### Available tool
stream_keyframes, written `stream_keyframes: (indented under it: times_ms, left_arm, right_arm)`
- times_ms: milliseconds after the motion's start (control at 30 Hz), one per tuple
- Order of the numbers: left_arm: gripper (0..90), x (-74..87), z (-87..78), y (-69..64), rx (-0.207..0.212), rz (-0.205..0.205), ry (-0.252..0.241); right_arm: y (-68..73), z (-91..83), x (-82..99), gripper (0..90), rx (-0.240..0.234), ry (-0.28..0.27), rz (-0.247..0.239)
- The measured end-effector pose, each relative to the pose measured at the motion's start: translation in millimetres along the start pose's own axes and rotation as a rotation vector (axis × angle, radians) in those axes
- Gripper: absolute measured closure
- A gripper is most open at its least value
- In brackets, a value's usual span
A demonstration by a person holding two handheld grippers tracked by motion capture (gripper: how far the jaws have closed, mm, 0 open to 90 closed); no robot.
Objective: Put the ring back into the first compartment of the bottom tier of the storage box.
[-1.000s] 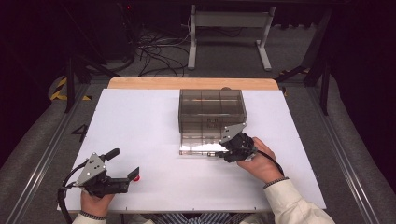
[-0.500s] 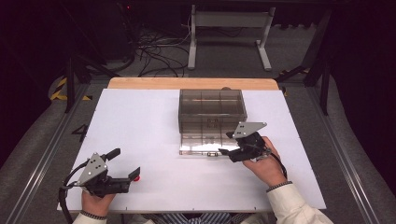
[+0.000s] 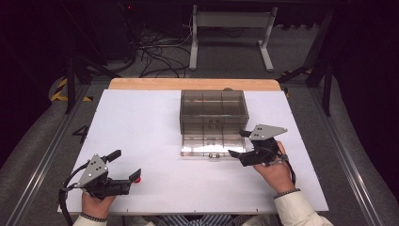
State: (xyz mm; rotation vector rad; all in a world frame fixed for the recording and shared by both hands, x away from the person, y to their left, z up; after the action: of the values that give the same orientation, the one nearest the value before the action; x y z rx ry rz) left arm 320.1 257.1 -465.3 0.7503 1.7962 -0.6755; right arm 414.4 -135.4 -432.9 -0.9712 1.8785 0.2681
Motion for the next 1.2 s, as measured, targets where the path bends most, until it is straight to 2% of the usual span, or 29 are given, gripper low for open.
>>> stream_keyframes:
  times_ms: [33,233,467,633,733,767,933,1200]
  left_arm:
    - [4.1,0.1,0.4,-0.1,0.001,-0.004,0.001]
    - [3.2,-1.0,-0.4,0.3,-0.002,-0.008,0.0]
    - [2.7,-1.5,-2.7,1.2,-0.008,-0.007,-0.008]
    - [2.9,-1.2,-4.0,1.3,-0.005,-0.016,-0.003]
    - [3.0,-1.7,-4.5,1.5,-0.003,-0.016,-0.004]
    - [3.1,-1.9,-4.7,1.4,-0.002,-0.016,-0.004]
    - [3.1,-2.6,-4.1,1.2,-0.007,-0.012,-0.01]
    - [3.9,-1.1,-3.6,0.9,-0.006,-0.004,0.015]
  right_arm:
    - [-4.2,-3.1,3.3,14.2,0.002,-0.026,0.03]
    - [-8.5,-9.5,12.6,6.1,-0.01,-0.06,0.069]
    - [-8.9,-16.9,23.9,3.7,-0.015,-0.06,0.083]
    - [-11.0,-23.9,43.7,0.4,0.004,-0.053,0.102]
    - [-11.2,-25.1,52.0,0.0,-0.008,-0.054,0.116]
    - [-11.6,-26.5,59.8,0.0,-0.008,-0.041,0.129]
    - [-11.8,-30.5,70.3,0.0,-0.009,-0.041,0.146]
    - [-8.6,-34.2,85.6,0.0,-0.004,-0.024,0.171]
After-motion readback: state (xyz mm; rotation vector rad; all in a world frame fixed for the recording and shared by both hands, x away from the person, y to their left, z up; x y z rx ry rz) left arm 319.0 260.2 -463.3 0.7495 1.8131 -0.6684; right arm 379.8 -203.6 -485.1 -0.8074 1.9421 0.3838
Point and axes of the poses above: each handheld gripper's, and its own axes: z roughly forward along the jaws, x roughly out of its underside, y roughly to its left, the point moved 6 cm from there along z, roughly forward along the jaws, and after that the axes turned 12 degrees about x, right-handed, at the moved point
